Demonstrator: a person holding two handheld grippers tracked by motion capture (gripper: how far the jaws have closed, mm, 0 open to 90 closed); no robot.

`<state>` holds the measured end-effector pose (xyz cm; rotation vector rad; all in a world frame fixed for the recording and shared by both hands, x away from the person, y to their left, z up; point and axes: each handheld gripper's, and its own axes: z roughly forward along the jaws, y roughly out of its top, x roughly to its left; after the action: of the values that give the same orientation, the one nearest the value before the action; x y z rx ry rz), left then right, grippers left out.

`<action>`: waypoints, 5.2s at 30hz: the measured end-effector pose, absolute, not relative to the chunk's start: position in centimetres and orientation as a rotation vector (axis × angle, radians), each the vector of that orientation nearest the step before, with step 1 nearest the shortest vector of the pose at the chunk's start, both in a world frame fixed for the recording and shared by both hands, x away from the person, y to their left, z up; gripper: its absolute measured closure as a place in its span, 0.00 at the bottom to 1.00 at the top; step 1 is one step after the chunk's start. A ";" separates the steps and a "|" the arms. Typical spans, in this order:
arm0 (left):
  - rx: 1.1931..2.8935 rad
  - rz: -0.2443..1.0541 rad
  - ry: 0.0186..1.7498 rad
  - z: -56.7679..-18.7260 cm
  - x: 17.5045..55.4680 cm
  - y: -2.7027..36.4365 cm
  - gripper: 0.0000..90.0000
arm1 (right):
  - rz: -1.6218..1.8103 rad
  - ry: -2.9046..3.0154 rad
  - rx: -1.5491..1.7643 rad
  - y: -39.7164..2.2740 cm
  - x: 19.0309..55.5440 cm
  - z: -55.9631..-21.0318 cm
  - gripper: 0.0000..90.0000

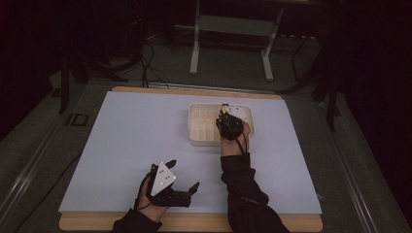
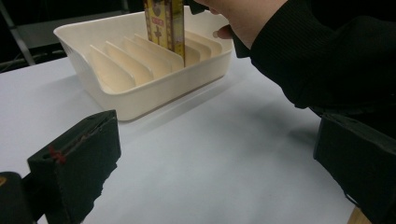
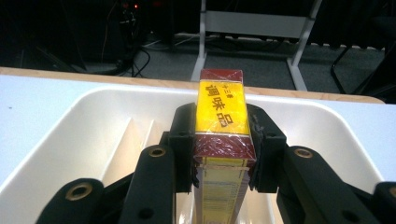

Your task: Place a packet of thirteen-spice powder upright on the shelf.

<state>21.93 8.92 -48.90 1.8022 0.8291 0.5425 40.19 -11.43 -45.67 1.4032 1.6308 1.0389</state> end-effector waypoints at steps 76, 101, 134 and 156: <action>1.786 0.516 0.805 -48.3 21.7 9.0 0.02 | 1.305 2.128 1.109 -20.2 33.4 -41.9 0.15; 1.789 0.503 0.802 -48.4 21.7 9.0 0.01 | 1.355 2.282 0.953 -22.4 27.4 -44.3 0.15; 1.801 0.502 0.777 -48.4 21.6 8.8 0.01 | 1.359 2.278 0.956 -26.4 23.5 -46.7 0.15; 1.811 0.496 0.765 -48.6 21.6 8.8 0.01 | 1.355 2.277 1.029 -27.8 24.4 -47.9 0.15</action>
<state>21.56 8.85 -48.58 1.8111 0.7649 0.4965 24.44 -27.82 -47.91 1.0287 2.2772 1.3545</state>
